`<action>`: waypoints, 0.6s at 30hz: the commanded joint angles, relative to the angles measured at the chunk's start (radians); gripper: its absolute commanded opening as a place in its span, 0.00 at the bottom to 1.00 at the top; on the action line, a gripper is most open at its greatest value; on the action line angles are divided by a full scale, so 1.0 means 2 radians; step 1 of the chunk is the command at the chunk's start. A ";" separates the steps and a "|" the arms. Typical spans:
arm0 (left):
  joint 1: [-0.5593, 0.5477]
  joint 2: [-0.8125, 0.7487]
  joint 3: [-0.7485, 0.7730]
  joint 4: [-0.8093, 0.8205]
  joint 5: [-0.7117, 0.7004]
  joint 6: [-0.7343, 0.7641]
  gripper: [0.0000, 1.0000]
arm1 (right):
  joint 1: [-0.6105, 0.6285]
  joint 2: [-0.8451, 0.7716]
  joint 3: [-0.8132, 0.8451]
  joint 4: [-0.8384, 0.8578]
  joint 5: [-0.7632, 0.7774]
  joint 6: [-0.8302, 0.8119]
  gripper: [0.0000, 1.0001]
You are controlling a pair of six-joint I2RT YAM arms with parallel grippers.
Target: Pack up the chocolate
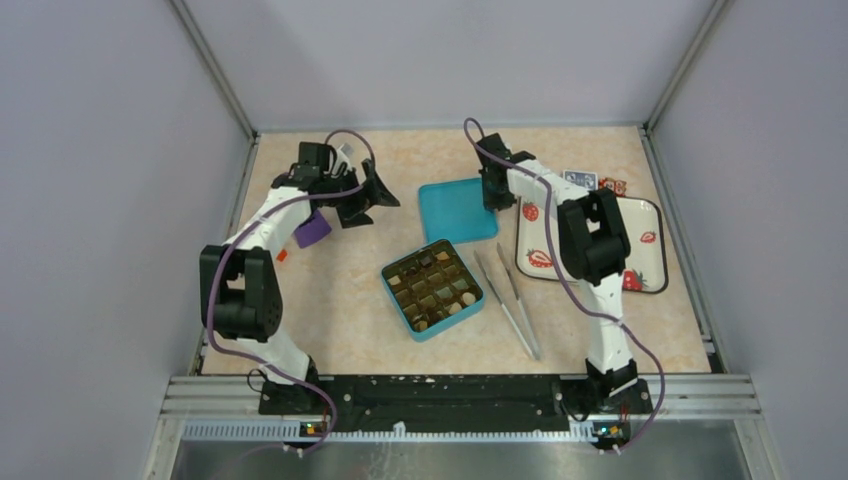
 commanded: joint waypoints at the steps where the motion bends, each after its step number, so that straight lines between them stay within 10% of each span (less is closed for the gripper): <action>1: -0.009 0.012 -0.003 0.019 -0.016 -0.003 0.99 | 0.003 0.024 0.033 -0.003 -0.013 -0.003 0.18; 5: -0.015 0.029 -0.009 0.028 -0.038 -0.004 0.99 | 0.002 0.042 0.062 -0.019 -0.017 0.009 0.00; 18: -0.029 0.115 0.042 0.039 -0.007 0.025 0.99 | -0.011 0.008 0.058 0.024 -0.099 0.078 0.00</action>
